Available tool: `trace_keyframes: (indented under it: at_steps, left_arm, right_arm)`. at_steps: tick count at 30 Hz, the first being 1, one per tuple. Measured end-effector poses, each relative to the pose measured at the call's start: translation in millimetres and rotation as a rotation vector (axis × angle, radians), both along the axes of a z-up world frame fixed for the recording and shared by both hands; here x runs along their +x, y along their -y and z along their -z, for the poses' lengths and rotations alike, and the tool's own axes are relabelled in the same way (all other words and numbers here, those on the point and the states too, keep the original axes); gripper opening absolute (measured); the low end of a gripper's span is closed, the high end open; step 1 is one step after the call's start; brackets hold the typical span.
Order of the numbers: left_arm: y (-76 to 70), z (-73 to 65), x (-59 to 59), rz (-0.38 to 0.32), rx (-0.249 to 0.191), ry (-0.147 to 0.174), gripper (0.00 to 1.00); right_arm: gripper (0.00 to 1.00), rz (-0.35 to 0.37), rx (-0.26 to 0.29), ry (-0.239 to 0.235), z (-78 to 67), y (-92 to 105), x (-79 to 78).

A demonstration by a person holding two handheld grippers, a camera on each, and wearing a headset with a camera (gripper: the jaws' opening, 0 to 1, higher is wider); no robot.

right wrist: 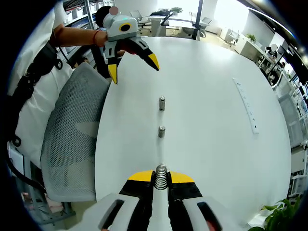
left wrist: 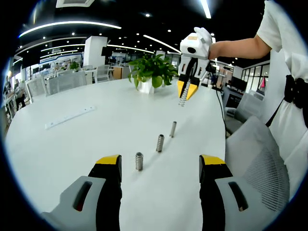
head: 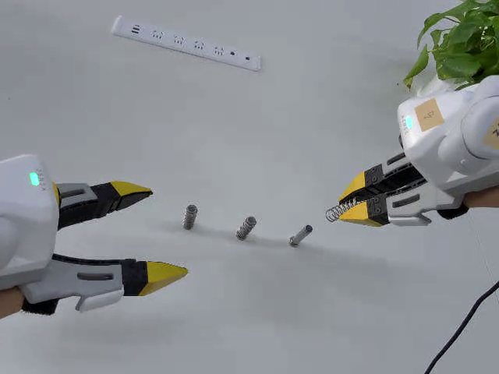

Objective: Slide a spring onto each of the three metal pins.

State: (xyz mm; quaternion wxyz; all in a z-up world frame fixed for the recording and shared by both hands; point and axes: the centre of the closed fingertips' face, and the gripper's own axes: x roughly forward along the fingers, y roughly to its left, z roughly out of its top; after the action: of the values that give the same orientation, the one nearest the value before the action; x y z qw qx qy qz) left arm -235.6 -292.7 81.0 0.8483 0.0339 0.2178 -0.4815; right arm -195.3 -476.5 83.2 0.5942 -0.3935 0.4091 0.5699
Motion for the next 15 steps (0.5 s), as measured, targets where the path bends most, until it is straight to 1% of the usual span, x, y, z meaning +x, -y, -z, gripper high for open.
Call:
trace_keyframes:
  at_steps: [2,5,7,8,11,15]
  left_arm:
    - [0.3,1.7,-0.6,0.003,-0.002,-0.001,0.68]
    - [1.2,4.5,-1.2,0.011,-0.006,-0.004,0.7]
    - [1.9,5.4,-1.4,0.015,-0.01,-0.005,0.74]
    - [2.2,6.2,-1.5,0.017,-0.011,-0.006,0.75]
    - [1.6,9.1,-0.8,0.02,-0.007,-0.011,0.76]
    - [1.9,10.2,0.0,0.021,-0.011,-0.015,0.8]
  right_arm:
    - [0.07,0.004,-0.005,-0.004,3.6,0.1,-0.2]
    - [0.07,0.01,-0.016,-0.011,15.5,1.5,1.9]
    - [0.07,0.012,-0.021,-0.012,18.8,1.1,2.5]
    - [0.07,0.014,-0.025,-0.014,24.6,1.8,4.1]
    - [0.07,0.012,-0.033,-0.023,29.5,0.6,3.1]
    - [0.07,0.013,-0.042,-0.033,34.1,-1.7,0.9]
